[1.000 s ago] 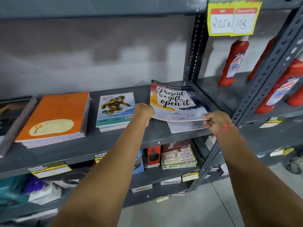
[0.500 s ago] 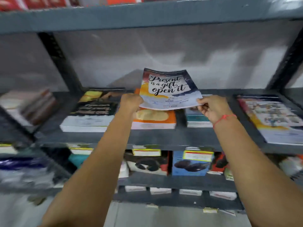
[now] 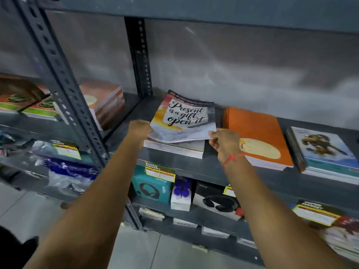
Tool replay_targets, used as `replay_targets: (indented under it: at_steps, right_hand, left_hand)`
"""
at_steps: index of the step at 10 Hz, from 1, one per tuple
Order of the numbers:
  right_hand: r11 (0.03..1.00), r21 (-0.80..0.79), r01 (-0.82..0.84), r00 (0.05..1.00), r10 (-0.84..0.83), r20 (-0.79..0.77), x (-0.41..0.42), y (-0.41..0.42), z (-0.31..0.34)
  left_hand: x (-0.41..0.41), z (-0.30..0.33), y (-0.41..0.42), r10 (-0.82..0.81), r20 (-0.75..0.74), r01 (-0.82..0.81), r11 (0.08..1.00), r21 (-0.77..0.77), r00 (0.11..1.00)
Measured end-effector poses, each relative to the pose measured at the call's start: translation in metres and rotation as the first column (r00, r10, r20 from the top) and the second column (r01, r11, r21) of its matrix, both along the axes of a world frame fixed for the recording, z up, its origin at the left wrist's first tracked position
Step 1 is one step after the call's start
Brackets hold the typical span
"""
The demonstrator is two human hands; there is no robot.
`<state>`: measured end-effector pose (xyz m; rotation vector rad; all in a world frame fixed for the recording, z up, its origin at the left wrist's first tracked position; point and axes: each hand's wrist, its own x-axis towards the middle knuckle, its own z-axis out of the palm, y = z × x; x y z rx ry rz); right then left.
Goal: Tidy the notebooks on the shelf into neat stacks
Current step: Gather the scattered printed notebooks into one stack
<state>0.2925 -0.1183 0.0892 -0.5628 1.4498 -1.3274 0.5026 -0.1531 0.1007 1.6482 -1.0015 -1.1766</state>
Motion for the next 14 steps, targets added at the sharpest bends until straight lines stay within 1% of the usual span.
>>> replay_targets:
  at_steps: [1, 2, 3, 4, 5, 6, 7, 8, 9, 10, 11, 12, 13, 14]
  right_hand:
    - [1.000, 0.014, 0.021, 0.999, -0.020, -0.025, 0.011, -0.010, -0.015]
    - [0.999, 0.034, 0.022, 0.991, -0.017, -0.136, 0.017, -0.017, -0.031]
    - [0.997, 0.080, 0.012, 0.953, 0.012, -0.303, 0.018, -0.018, -0.044]
    - [0.991, 0.131, -0.010, 0.901, 0.065, -0.430, 0.018, -0.015, -0.053]
    - [0.988, 0.148, -0.047, 0.875, 0.112, -0.472, 0.019, -0.011, -0.054]
    - [0.993, 0.084, -0.088, 0.788, 0.121, -0.604, 0.016, -0.008, -0.045]
    - [0.997, -0.012, -0.081, 0.765, 0.054, -0.642, 0.004, -0.001, -0.029]
    - [0.997, -0.075, -0.006, 0.775, -0.042, -0.631, -0.027, 0.007, -0.012]
    - [0.989, -0.109, 0.102, 0.766, -0.148, -0.625, -0.072, 0.018, -0.003]
    - [0.969, -0.130, 0.212, 0.724, -0.245, -0.645, -0.134, 0.036, 0.001]
    - [0.948, -0.134, 0.289, 0.635, -0.294, -0.714, -0.208, 0.060, 0.000]
    - [0.920, -0.101, 0.379, 0.590, -0.324, -0.740, -0.294, 0.095, -0.010]
    - [0.912, -0.016, 0.410, 0.544, -0.259, -0.798, -0.370, 0.135, -0.023]
    - [0.878, 0.109, 0.466, 0.516, -0.170, -0.840, -0.436, 0.172, -0.036]
  left_hand:
    - [0.014, -0.025, -0.015, 0.002, 0.049, -0.002, 1.000, 0.013, 0.999]
    - [0.018, -0.039, -0.021, 0.008, 0.122, -0.009, 1.000, 0.010, 0.993]
    - [0.019, -0.047, -0.019, 0.017, 0.170, -0.014, 1.000, -0.019, 0.985]
    - [0.021, -0.048, -0.020, 0.057, 0.314, -0.048, 0.998, -0.036, 0.948]
    - [0.019, -0.043, -0.015, -0.013, 0.495, -0.027, 0.997, 0.073, 0.869]
    - [0.014, -0.040, -0.011, -0.001, 0.636, -0.056, 0.996, 0.069, 0.771]
    - [-0.003, -0.033, -0.004, 0.127, 0.666, -0.094, 0.992, -0.086, 0.735]
    - [-0.048, -0.013, 0.007, 0.194, 0.596, -0.074, 0.972, -0.221, 0.779]
    - [-0.110, 0.002, 0.016, 0.196, 0.573, 0.029, 0.933, -0.359, 0.796]
    - [-0.191, 0.010, 0.033, 0.077, 0.498, 0.166, 0.889, -0.427, 0.864]
    - [-0.285, 0.010, 0.061, -0.208, 0.404, 0.371, 0.846, -0.382, 0.891]
    - [-0.386, 0.001, 0.099, -0.499, 0.285, 0.568, 0.776, -0.272, 0.818]
    - [-0.467, -0.020, 0.137, -0.653, 0.131, 0.666, 0.732, -0.144, 0.746]
    - [-0.527, -0.042, 0.165, -0.720, 0.060, 0.722, 0.692, -0.018, 0.692]
